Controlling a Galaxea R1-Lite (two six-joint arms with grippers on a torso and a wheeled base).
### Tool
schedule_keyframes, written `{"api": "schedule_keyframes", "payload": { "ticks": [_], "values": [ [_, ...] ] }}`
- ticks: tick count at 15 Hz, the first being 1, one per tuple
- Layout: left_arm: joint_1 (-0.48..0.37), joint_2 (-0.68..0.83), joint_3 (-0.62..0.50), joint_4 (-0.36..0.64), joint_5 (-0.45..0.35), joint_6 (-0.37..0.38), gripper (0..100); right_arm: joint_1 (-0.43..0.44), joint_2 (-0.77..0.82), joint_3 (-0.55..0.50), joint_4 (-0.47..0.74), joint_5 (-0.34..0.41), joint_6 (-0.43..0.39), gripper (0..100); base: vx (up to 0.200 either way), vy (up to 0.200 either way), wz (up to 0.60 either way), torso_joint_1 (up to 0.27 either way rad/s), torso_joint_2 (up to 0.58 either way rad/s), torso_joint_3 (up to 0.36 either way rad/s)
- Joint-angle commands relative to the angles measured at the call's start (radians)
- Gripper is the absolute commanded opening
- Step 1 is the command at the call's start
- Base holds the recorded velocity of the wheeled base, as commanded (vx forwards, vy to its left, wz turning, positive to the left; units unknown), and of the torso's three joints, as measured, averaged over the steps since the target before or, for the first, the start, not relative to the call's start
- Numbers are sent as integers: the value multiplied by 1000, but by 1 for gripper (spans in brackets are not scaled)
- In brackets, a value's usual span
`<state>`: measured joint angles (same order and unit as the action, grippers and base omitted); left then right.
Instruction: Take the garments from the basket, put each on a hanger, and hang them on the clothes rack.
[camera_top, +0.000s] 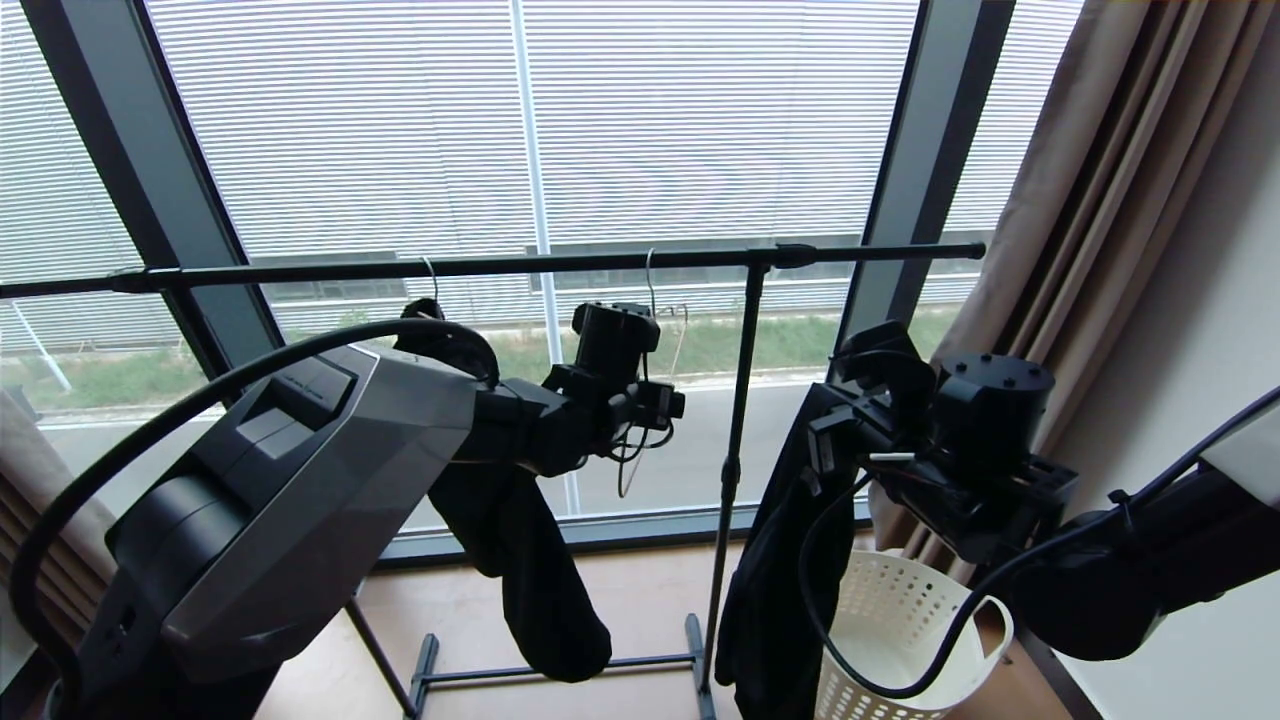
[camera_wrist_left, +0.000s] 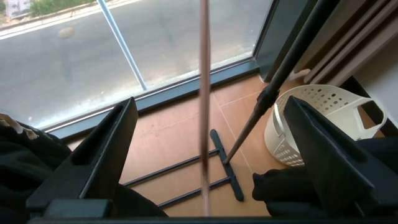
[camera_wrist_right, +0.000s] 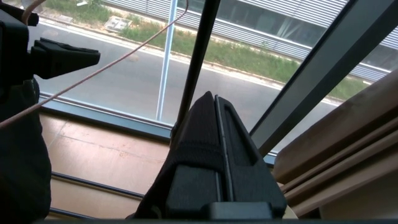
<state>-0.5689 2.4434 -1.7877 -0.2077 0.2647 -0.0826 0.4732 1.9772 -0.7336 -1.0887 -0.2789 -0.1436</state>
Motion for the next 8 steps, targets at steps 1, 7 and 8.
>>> {"api": "schedule_keyframes", "payload": {
  "ticks": [1, 7, 8],
  "values": [
    [1, 22, -2, 1, 1, 0, 100, 1, 6, -1, 0, 0, -1, 0, 0, 0, 0, 0, 0, 0],
    [0, 11, -2, -1, 2, 0, 0, 1, 5, 3, 0, 0, -1, 0, 0, 0, 0, 0, 0, 0],
    [1, 8, -2, -1, 10, 0, 0, 1, 3, 3, 0, 0, -1, 0, 0, 0, 0, 0, 0, 0]
  ]
}}
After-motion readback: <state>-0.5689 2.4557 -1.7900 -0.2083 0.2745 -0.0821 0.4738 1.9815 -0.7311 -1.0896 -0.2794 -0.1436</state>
